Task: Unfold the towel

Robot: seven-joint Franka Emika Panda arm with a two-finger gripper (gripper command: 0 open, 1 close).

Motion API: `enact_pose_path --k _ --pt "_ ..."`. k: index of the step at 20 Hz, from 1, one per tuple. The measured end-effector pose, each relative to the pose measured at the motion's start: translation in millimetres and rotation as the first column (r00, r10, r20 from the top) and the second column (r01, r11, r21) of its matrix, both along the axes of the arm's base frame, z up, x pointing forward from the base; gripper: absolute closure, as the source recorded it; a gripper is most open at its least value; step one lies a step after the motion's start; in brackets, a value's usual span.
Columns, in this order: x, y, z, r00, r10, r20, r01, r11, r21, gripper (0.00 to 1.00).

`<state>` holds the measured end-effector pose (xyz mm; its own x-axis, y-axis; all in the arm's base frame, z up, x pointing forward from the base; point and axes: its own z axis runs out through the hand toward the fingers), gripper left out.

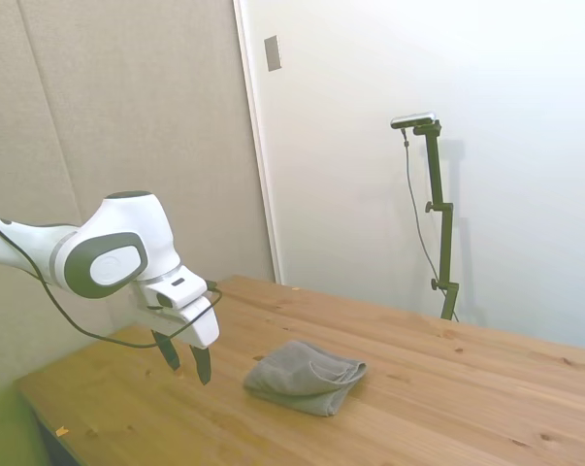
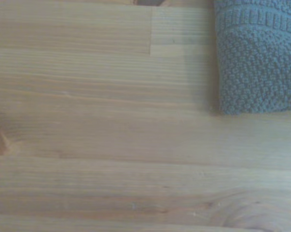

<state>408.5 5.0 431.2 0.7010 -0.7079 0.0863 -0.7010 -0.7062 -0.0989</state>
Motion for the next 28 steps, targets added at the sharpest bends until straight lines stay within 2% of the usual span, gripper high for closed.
enact_pose_path --k 5,7,12,16,21,22,28 --pt "4 -16 2 0.999 -0.032 0.007 0.032 0.999 0.013 0.0" --pt "13 -50 12 0.996 -0.081 0.03 0.08 0.996 0.028 0.0" --pt "35 -179 30 0.974 -0.211 0.085 0.203 0.974 0.101 0.0" --pt "46 -245 21 0.958 -0.258 0.122 0.231 0.952 0.2 0.0" --pt "74 -263 -3 0.959 -0.243 0.144 0.198 0.942 0.271 0.0" --pt "79 -262 -7 0.961 -0.23 0.152 0.181 0.942 0.283 1.0" --pt "90 -250 -25 0.974 -0.171 0.148 0.113 0.936 0.335 1.0"
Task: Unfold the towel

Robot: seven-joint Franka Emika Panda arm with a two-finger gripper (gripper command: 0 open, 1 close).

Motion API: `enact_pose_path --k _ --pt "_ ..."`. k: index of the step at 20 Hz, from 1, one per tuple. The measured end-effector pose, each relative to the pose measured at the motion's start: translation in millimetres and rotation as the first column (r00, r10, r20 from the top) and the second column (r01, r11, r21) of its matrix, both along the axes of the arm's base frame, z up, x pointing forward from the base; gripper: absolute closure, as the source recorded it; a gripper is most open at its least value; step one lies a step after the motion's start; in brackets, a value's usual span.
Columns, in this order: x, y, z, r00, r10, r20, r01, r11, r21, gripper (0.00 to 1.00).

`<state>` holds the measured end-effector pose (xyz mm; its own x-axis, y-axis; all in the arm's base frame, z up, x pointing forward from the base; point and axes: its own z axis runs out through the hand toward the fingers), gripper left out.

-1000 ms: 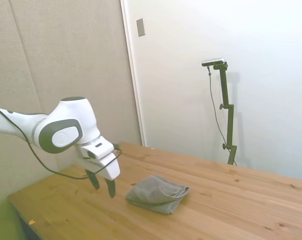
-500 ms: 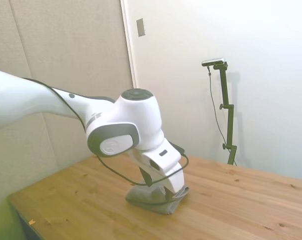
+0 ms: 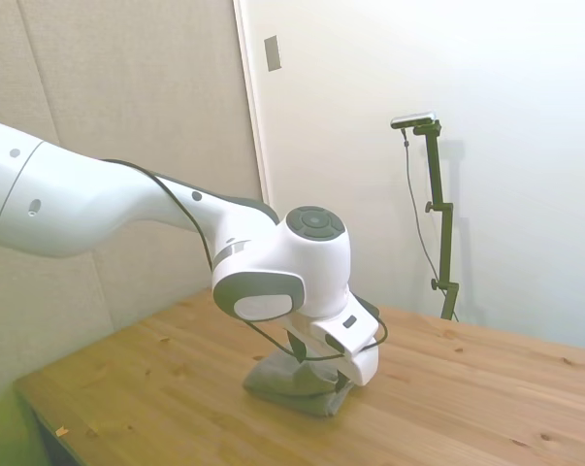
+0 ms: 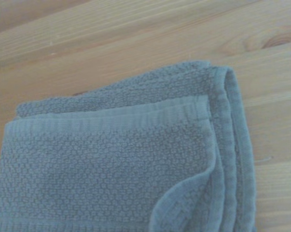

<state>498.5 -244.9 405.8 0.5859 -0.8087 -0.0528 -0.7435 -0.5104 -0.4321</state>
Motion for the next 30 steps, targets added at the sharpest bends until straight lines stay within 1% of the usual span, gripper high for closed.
enact_pose_path --k 8,18,25,27,30 --pt "2 3 -9 0.999 0.042 0.019 -0.042 0.999 0.032 1.0" --pt "1 2 -16 0.998 0.058 0.01 -0.059 0.997 0.041 1.0" --pt "7 3 -5 0.997 0.067 0.028 -0.068 0.997 0.034 1.0" --pt "9 12 4 0.995 0.093 0.039 -0.095 0.995 0.037 1.0" --pt "8 33 25 0.988 0.139 0.07 -0.142 0.989 0.039 1.0"
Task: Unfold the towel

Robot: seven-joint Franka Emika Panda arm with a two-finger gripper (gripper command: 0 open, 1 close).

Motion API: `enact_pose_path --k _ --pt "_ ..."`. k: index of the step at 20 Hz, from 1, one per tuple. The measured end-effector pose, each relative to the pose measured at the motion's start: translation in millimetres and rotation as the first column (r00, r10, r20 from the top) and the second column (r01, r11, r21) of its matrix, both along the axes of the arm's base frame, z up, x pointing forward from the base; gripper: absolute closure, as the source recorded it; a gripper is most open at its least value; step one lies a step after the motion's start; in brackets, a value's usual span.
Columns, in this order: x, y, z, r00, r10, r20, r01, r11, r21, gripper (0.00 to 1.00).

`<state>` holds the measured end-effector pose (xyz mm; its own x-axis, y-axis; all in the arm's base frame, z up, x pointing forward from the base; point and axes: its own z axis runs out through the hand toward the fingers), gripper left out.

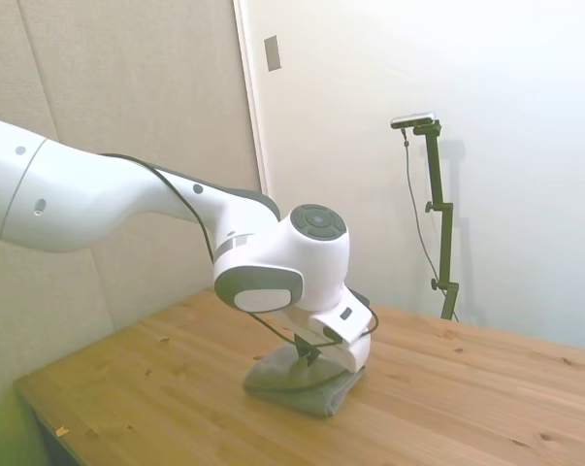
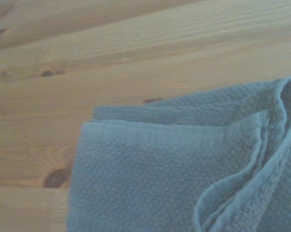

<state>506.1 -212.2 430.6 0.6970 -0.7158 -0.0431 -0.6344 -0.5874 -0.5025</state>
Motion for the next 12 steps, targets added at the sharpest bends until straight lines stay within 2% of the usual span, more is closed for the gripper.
enact_pose_path --k 3,6,9,12 --pt "0 34 26 0.994 0.106 0.04 -0.107 0.994 0.0 1.0" --pt "6 78 45 0.967 0.24 0.085 -0.239 0.971 -0.027 1.0" --pt "11 117 49 0.919 0.379 0.108 -0.374 0.925 -0.061 1.0" --pt "12 152 44 0.853 0.509 0.112 -0.501 0.86 -0.095 1.0"
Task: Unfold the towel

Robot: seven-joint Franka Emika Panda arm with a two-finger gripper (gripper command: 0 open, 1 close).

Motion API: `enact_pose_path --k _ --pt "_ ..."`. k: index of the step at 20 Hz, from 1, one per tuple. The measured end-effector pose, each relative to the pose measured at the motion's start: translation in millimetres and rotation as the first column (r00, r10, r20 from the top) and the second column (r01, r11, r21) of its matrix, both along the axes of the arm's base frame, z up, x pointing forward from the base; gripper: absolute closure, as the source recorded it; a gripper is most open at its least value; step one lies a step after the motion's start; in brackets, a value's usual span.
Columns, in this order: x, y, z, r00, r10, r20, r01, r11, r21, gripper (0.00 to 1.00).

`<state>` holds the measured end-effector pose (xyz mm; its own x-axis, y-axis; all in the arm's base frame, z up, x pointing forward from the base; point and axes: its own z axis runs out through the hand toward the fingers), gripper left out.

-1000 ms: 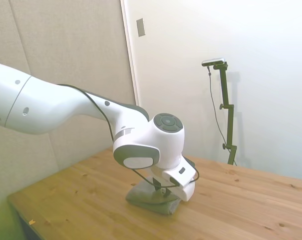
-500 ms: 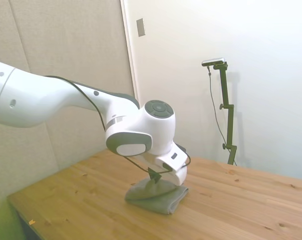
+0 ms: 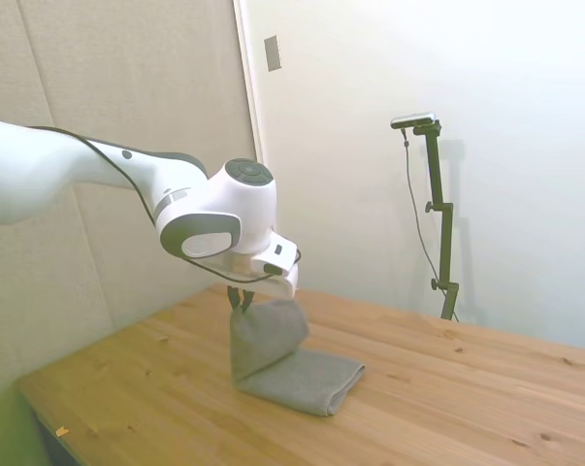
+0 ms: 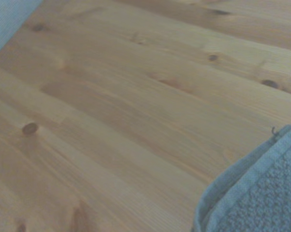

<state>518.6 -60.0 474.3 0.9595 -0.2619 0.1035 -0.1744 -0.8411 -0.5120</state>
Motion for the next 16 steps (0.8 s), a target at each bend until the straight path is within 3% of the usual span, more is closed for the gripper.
enact_pose_path --k 2,3,6,11,16 --pt "1 21 -3 0.996 0.091 0.015 -0.09 0.995 -0.029 1.0" --pt "1 29 -4 0.991 0.133 0.02 -0.132 0.99 -0.046 0.0" --pt "4 48 -10 0.98 0.199 0.008 -0.198 0.979 -0.056 0.0" --pt "15 66 -24 0.952 0.304 -0.048 -0.304 0.953 0.002 0.0" --pt "22 75 -33 0.941 0.332 -0.061 -0.332 0.943 0.007 0.0"
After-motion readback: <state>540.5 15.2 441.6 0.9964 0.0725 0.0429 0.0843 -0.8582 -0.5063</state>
